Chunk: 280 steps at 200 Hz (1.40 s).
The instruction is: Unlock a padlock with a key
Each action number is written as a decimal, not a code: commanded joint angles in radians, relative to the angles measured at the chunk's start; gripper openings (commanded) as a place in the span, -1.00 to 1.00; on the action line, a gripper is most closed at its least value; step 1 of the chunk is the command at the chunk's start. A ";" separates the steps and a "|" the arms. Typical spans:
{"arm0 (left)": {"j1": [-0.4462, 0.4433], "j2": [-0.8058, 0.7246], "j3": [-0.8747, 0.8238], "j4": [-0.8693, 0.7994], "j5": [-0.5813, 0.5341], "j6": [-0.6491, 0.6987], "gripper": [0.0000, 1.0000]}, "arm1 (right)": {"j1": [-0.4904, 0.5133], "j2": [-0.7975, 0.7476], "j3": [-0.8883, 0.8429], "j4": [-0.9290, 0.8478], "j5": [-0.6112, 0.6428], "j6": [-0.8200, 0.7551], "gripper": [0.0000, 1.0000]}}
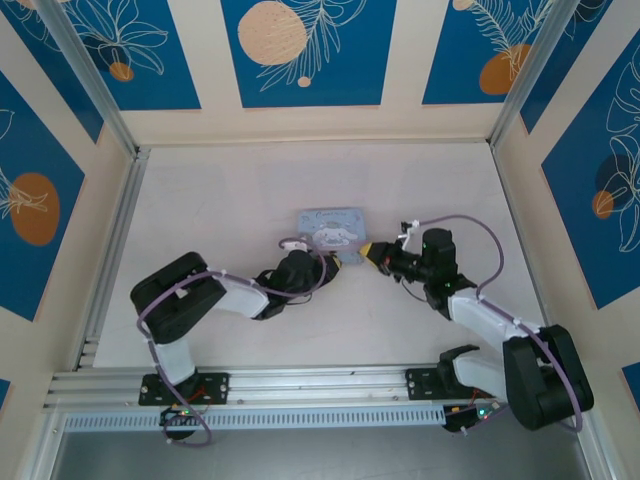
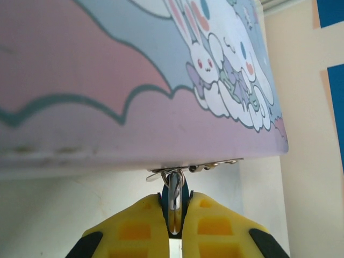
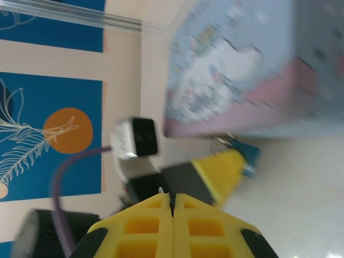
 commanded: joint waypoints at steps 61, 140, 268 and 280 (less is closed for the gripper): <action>0.051 -0.173 -0.046 -0.050 0.114 0.039 -1.00 | 0.148 -0.162 -0.151 0.040 0.150 0.158 -1.00; 0.102 -0.197 -0.137 0.108 0.092 -0.030 -1.00 | 0.228 0.097 -0.105 0.304 0.208 0.248 -1.00; 0.138 -0.146 -0.137 0.285 0.224 -0.242 -1.00 | 0.257 0.149 -0.087 0.380 0.256 0.299 -1.00; 0.142 -0.135 -0.138 0.308 0.234 -0.265 -1.00 | 0.256 0.138 -0.087 0.372 0.263 0.298 -1.00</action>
